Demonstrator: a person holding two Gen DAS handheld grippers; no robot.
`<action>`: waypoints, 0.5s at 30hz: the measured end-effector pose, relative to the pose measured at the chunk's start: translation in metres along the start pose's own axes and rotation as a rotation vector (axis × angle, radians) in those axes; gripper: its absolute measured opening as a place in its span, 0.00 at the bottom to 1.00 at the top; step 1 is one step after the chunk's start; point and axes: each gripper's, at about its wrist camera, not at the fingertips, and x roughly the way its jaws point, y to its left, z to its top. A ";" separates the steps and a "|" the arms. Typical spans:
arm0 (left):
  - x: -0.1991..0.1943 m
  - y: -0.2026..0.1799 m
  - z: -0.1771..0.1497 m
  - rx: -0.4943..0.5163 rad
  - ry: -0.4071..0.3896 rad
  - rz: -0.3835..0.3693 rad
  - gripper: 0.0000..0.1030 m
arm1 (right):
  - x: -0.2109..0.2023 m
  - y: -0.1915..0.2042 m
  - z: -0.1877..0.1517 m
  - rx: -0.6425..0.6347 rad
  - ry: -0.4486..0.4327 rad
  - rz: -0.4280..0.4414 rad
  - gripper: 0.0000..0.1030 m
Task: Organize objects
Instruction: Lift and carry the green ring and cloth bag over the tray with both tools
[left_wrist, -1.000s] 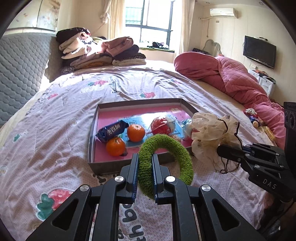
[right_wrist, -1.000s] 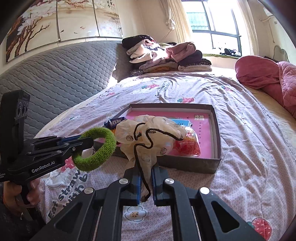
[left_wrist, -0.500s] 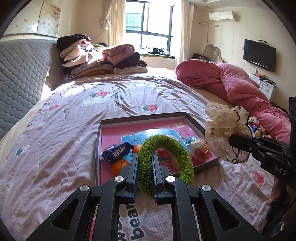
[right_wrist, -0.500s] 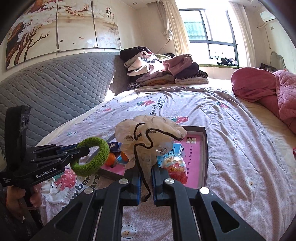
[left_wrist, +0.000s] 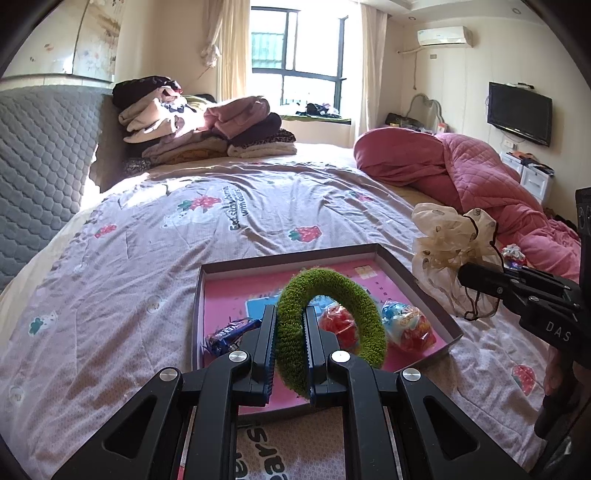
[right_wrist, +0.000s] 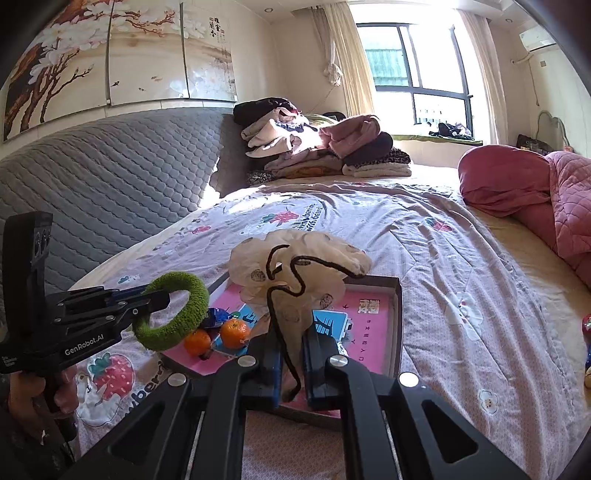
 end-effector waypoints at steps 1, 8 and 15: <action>0.002 0.001 0.001 0.000 0.000 0.001 0.13 | 0.002 -0.001 0.001 0.000 0.000 -0.004 0.09; 0.014 0.006 0.002 -0.003 0.008 0.005 0.13 | 0.015 -0.006 0.007 -0.010 -0.009 -0.018 0.09; 0.030 0.009 -0.001 -0.002 0.030 0.014 0.13 | 0.032 -0.015 0.010 -0.018 0.004 -0.041 0.09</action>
